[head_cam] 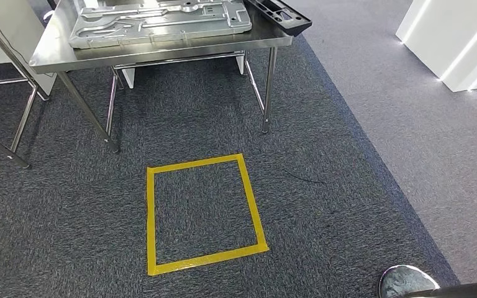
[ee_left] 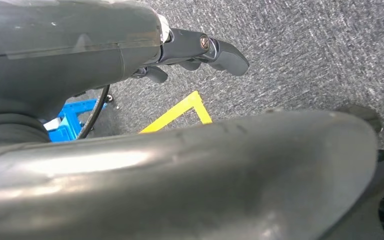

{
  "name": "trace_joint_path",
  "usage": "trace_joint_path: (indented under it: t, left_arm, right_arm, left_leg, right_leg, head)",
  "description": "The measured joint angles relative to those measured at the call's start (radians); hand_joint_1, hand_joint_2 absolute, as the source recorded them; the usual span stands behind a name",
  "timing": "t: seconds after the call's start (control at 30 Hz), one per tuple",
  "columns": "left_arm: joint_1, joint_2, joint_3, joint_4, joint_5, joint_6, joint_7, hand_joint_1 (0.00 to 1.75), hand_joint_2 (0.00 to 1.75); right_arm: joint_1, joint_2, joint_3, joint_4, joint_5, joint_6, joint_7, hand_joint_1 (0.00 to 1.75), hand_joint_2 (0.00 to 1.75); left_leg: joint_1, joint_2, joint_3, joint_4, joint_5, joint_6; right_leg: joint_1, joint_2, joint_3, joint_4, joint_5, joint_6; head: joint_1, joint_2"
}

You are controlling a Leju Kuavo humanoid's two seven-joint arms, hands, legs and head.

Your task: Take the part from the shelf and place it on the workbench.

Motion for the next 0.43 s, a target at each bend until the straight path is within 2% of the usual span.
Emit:
trace_joint_path:
  t: [0.43]
  left_arm:
    - [0.0, 0.0, -0.004, 0.0, -0.024, 0.012, -0.028, 0.0, 0.0]
  right_arm:
    - [-0.001, 0.0, 0.0, 0.001, 0.008, -0.012, 0.024, 0.0, 0.0]
  left_leg:
    - [0.0, 0.0, 0.0, 0.0, 0.0, 0.0]
  right_leg:
    - [0.0, 0.0, 0.0, 0.0, 0.0, 0.0]
  head:
    - [0.0, 0.0]
